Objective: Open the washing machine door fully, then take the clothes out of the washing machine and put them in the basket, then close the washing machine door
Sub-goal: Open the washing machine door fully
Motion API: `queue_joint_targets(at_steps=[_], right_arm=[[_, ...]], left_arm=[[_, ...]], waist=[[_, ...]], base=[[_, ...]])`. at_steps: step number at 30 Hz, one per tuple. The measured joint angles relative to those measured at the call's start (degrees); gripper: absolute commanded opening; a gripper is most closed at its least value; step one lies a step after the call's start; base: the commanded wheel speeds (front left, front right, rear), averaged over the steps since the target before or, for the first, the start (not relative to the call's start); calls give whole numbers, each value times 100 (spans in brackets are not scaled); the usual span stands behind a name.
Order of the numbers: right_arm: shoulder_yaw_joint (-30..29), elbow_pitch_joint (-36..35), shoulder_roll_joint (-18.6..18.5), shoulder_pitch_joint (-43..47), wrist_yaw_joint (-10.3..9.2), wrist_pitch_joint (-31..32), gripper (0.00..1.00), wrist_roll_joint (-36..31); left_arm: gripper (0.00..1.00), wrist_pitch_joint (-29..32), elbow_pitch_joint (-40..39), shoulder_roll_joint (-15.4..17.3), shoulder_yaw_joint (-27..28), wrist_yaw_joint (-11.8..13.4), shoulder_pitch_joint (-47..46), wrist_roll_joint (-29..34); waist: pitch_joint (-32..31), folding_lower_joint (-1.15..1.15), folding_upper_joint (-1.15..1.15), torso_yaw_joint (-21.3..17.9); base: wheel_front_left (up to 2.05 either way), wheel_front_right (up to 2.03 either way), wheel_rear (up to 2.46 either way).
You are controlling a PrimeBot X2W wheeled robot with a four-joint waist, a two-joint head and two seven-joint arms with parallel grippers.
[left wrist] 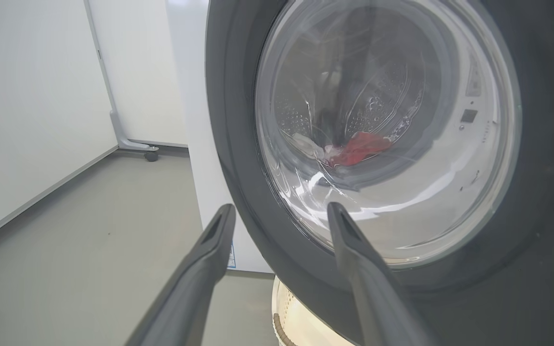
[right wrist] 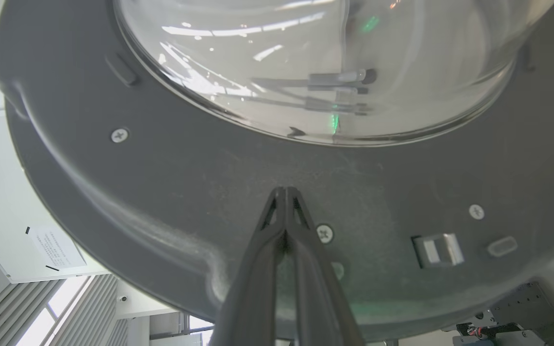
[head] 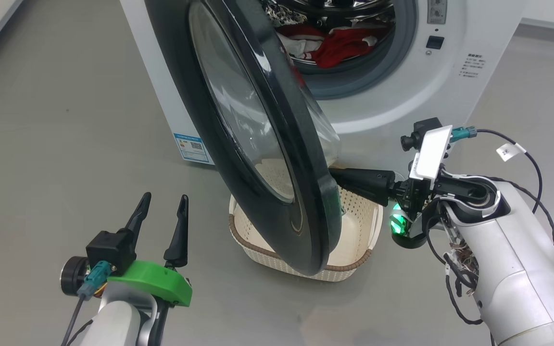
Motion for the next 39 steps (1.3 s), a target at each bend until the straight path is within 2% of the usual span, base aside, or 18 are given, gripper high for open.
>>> queue_joint_targets(at_steps=[11,22,39], right_arm=[[224,-80,43,98,-3,-22,0,76],[115,-141,76,261,11,-285,0,327],[-902,-493,81,1048,194,-1044,0,839]], left_arm=[[100,0,-31,4,37,-22,50,0],[100,0,-62,7,149,-21,154,2],[100,0,-92,11,205,-21,276,165]], waist=[[-66,0,0,96],[-123,0,0,52],[-213,0,0,-332]], base=[[0,0,0],[0,0,0],[0,0,0]])
